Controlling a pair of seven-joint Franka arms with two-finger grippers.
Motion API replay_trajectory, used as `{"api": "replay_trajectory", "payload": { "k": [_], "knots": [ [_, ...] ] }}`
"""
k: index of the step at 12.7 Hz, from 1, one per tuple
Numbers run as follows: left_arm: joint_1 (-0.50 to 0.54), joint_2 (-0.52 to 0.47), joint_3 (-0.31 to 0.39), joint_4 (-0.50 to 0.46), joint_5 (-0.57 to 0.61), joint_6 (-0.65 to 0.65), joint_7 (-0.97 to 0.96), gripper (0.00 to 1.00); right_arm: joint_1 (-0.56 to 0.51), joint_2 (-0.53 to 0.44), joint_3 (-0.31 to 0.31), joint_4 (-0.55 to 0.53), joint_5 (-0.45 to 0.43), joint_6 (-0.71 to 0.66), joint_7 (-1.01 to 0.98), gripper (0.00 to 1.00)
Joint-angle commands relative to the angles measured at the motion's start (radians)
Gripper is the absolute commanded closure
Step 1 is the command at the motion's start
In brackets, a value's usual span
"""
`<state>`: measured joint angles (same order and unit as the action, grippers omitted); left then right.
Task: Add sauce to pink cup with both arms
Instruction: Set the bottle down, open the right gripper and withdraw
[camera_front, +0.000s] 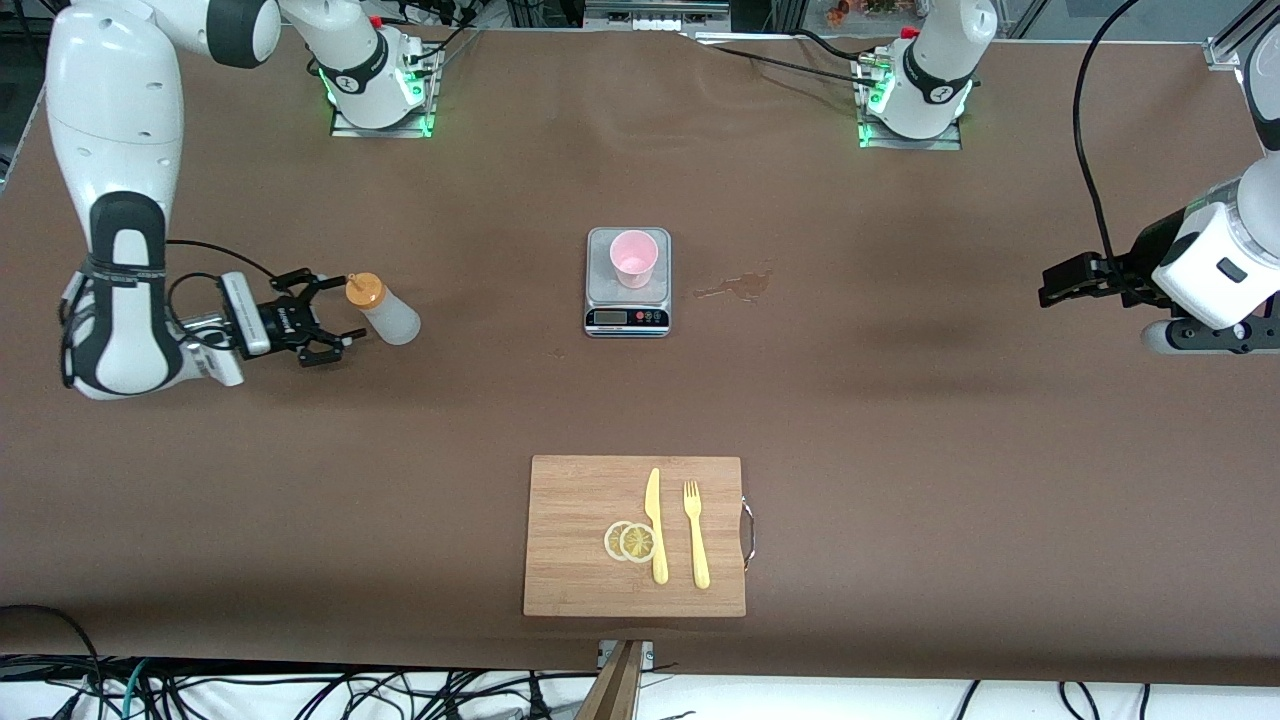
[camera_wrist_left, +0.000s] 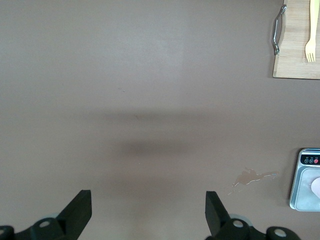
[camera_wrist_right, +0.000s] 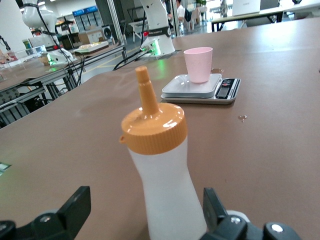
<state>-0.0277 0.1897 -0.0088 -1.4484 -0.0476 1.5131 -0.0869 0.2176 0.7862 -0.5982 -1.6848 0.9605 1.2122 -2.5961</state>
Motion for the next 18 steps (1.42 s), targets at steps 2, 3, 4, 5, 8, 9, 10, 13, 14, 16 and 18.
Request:
{"api": "replay_trajectory", "payload": {
  "k": [2, 3, 4, 5, 8, 9, 10, 13, 14, 16, 18],
  "knots": [
    [0.000, 0.008, 0.000, 0.023, -0.003, -0.017, 0.016, 0.00, 0.002, -0.024, -0.079, 0.164, -0.117, -0.123, 0.238, 0.01],
    [0.000, 0.008, -0.002, 0.023, -0.003, -0.017, 0.016, 0.00, 0.006, -0.034, -0.101, 0.189, -0.130, -0.158, 0.307, 0.01],
    [0.000, 0.008, 0.000, 0.023, -0.003, -0.017, 0.016, 0.00, 0.012, -0.054, -0.118, 0.197, -0.144, -0.181, 0.380, 0.01],
    [0.000, 0.008, 0.000, 0.023, -0.003, -0.017, 0.016, 0.00, 0.022, -0.092, -0.121, 0.201, -0.176, -0.189, 0.477, 0.01],
    [0.002, 0.008, 0.000, 0.022, -0.003, -0.017, 0.018, 0.00, 0.054, -0.197, -0.130, 0.205, -0.227, -0.188, 0.814, 0.01],
    [0.002, 0.008, 0.000, 0.023, -0.003, -0.017, 0.018, 0.00, 0.055, -0.221, -0.133, 0.206, -0.233, -0.180, 0.932, 0.01],
    [0.002, 0.008, 0.000, 0.023, -0.003, -0.017, 0.018, 0.00, 0.057, -0.235, -0.133, 0.226, -0.241, -0.178, 1.018, 0.01],
    [0.000, 0.008, 0.000, 0.022, -0.003, -0.017, 0.018, 0.00, 0.089, -0.263, -0.120, 0.335, -0.311, -0.172, 1.248, 0.01],
    [0.002, 0.008, 0.000, 0.023, -0.003, -0.017, 0.018, 0.00, 0.082, -0.303, -0.082, 0.332, -0.366, -0.145, 1.369, 0.01],
    [0.002, 0.008, 0.000, 0.022, -0.003, -0.017, 0.018, 0.00, 0.021, -0.421, 0.091, 0.300, -0.535, -0.085, 1.561, 0.01],
    [0.002, 0.008, 0.000, 0.022, -0.003, -0.017, 0.018, 0.00, -0.075, -0.523, 0.280, 0.245, -0.679, -0.045, 1.779, 0.01]
  ]
}}
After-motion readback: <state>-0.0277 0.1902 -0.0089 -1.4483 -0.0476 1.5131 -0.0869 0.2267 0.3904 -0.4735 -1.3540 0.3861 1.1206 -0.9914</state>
